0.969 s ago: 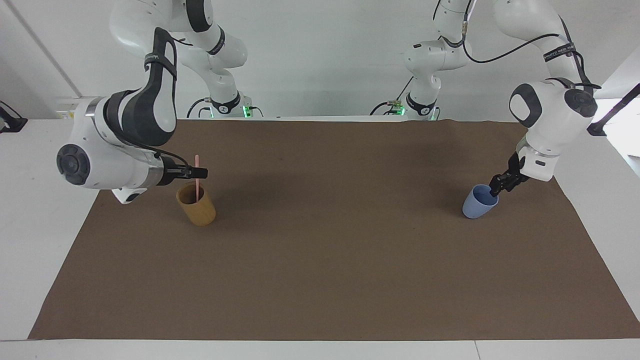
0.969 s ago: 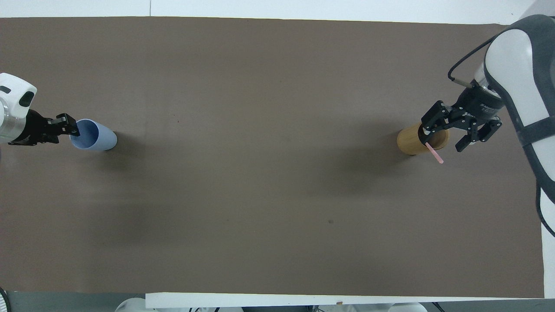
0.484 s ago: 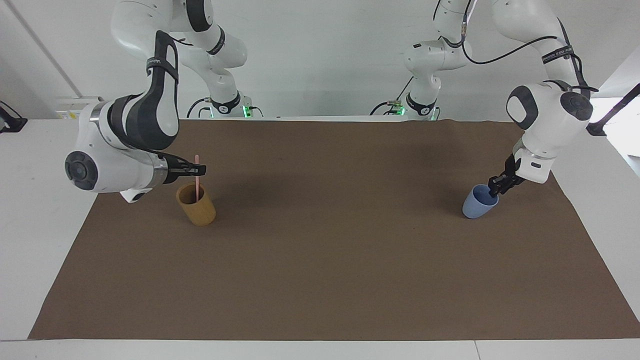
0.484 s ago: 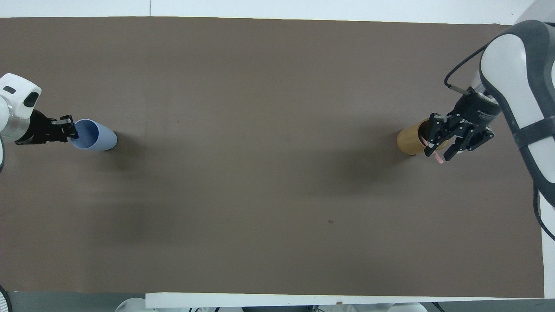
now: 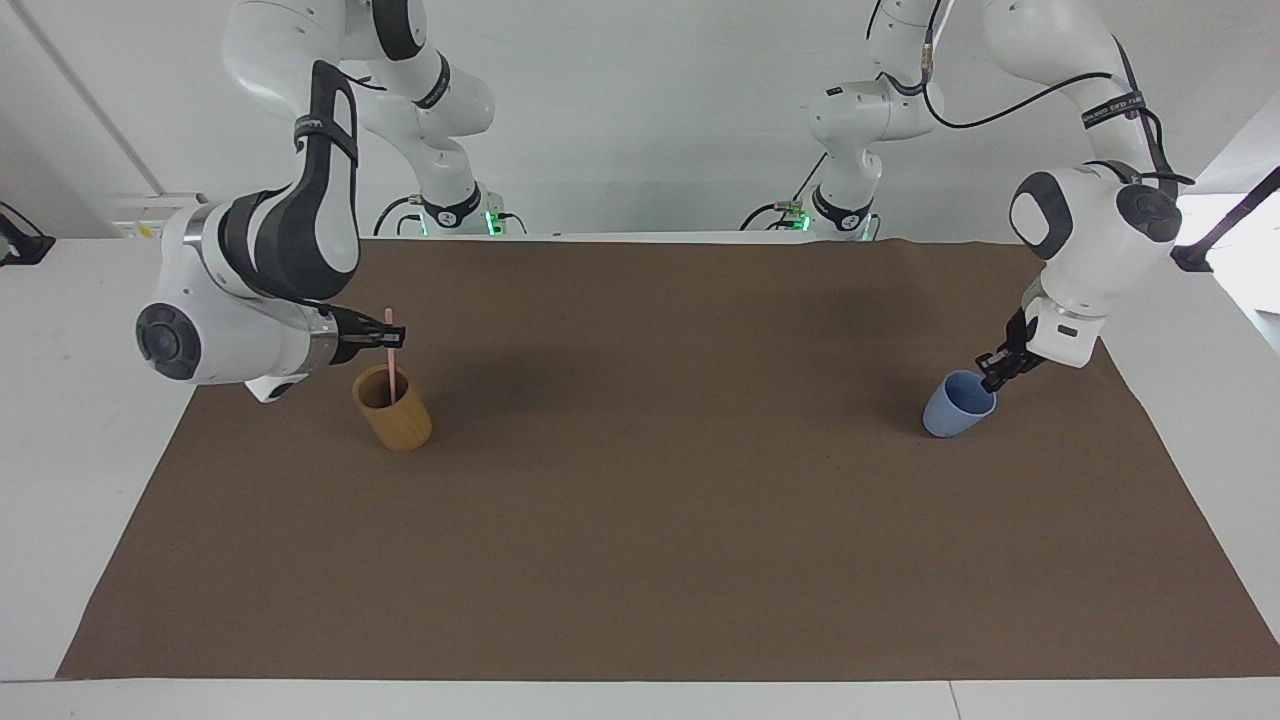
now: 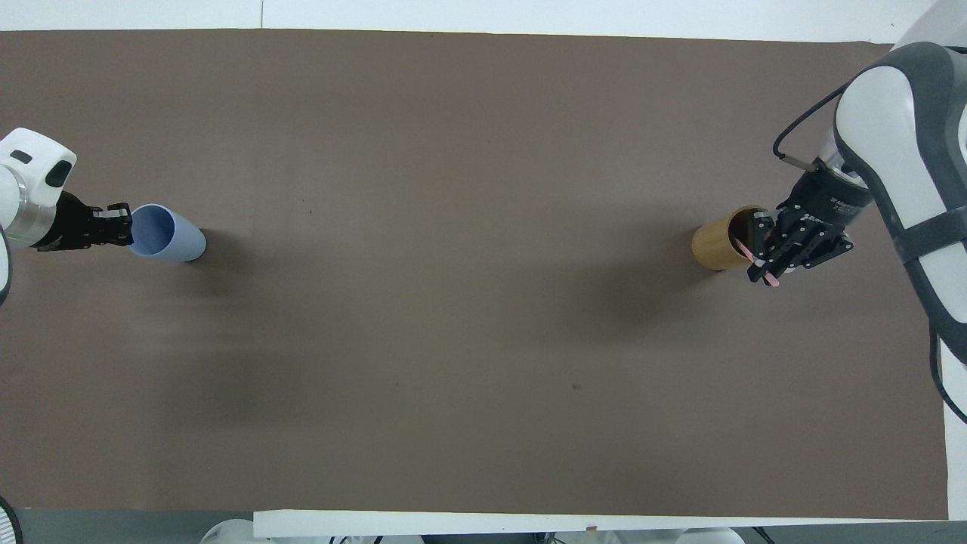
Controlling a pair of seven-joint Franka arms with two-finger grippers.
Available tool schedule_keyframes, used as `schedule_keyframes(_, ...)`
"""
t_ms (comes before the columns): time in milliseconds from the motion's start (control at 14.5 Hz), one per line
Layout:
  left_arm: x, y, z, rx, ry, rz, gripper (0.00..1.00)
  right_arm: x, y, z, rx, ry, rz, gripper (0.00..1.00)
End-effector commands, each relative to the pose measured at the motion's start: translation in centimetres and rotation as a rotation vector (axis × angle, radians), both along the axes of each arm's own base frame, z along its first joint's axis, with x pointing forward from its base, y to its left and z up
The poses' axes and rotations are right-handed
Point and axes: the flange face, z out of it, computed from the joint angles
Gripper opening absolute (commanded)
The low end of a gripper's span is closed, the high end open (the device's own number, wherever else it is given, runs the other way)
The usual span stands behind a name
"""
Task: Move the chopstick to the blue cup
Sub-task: 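Grasp the pink chopstick with the right gripper while the left gripper grips the cup, then lift the chopstick with the right gripper while the left gripper moves the cup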
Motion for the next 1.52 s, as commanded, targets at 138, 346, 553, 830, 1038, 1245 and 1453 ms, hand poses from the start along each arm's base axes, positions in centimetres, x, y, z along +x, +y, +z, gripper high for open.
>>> schedule_keyframes(138, 0.9, -0.5, 1.4, 0.001, 0.048, -0.024, 0.00, -0.6, -0.3, 1.1, 0.010, 0.003, -0.022, 0.00)
schedule_keyframes(346, 2.8, -1.3, 4.1, -0.004, 0.068, -0.053, 0.00, -0.6, -0.5, 3.4, 0.012, 0.006, -0.015, 0.00)
schedule_keyframes(553, 3.4, -4.0, 6.8, -0.029, 0.026, -0.117, 0.00, -0.7, -0.6, 8.7, 0.009, -0.012, 0.005, 0.00)
schedule_keyframes(830, 0.6, -18.2, 8.6, -0.047, 0.031, -0.135, 0.00, -1.5, 1.7, 17.8, 0.002, -0.093, 0.037, 0.00)
schedule_keyframes(1038, -2.5, -26.5, 7.7, -0.058, -0.006, 0.022, 0.00, -2.5, 5.4, 22.0, 0.037, -0.117, -0.035, 0.00)
schedule_keyframes(1245, -5.6, -33.7, 4.4, -0.076, -0.022, 0.151, 0.00, -3.7, 12.7, 23.4, -0.009, -0.071, -0.128, 0.00)
schedule_keyframes(1453, -6.4, -36.4, 3.1, -0.094, -0.035, 0.195, 0.00, -3.8, 16.4, 24.0, 0.027, -0.053, -0.193, 0.00)
